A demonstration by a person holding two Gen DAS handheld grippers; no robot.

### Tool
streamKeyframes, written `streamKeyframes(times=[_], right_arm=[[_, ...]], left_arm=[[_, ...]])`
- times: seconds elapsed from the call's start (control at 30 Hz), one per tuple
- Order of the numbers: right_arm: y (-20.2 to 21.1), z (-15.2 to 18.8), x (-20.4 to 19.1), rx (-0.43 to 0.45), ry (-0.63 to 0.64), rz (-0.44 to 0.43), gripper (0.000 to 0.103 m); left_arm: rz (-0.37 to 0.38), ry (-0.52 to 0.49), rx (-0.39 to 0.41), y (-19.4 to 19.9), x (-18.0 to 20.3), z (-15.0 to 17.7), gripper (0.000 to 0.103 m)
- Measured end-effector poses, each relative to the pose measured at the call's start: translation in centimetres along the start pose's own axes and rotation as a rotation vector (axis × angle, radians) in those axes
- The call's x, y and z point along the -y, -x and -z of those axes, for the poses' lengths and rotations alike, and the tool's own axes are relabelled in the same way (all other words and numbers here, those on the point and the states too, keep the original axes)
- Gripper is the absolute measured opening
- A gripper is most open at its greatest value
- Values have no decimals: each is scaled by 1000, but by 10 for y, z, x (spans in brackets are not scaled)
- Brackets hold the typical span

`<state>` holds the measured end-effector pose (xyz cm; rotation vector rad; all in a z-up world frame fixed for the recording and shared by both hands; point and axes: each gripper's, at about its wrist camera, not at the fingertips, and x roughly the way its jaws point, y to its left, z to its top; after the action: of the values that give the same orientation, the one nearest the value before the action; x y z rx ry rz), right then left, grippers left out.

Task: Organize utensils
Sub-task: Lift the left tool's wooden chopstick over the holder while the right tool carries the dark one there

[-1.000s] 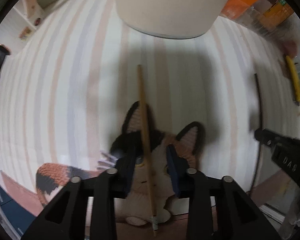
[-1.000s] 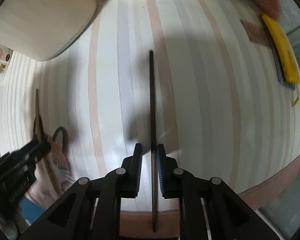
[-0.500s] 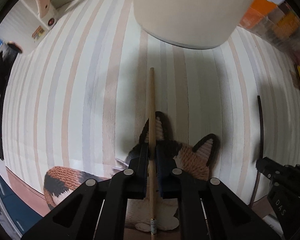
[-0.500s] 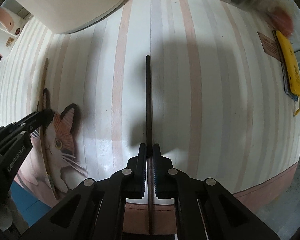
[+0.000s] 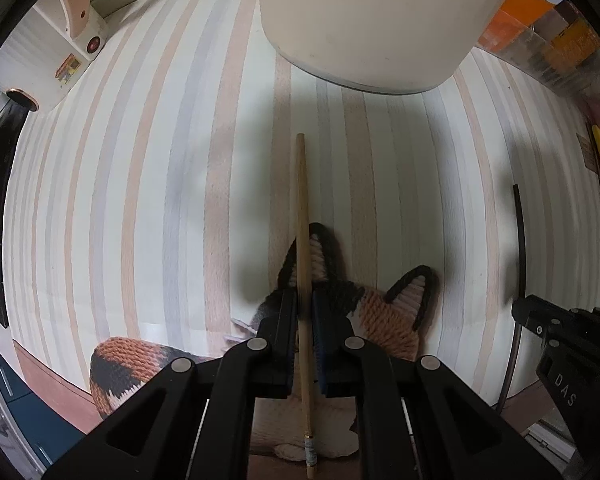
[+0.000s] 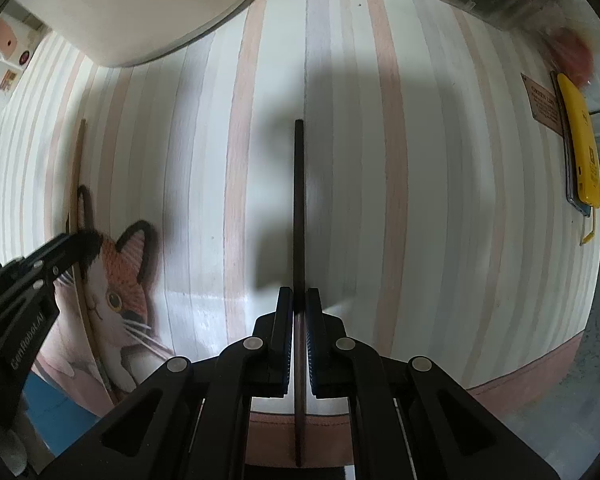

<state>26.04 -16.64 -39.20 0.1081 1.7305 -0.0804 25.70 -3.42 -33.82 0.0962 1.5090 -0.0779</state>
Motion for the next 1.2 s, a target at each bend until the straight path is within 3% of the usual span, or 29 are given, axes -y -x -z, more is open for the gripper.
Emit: streamKeyframes(times=[0.37,0.7,1.2], right_arm=[[23,10,17,105,-71,-51,6],[87,16,37,284,-107,-94,6],[178,23,49,528,-112,-122,5]], left_arm=[[-53,18,103,21,-6,11,5],[18,48,233,85,-7,18,4],[55,39,442,164,-6,10,4]])
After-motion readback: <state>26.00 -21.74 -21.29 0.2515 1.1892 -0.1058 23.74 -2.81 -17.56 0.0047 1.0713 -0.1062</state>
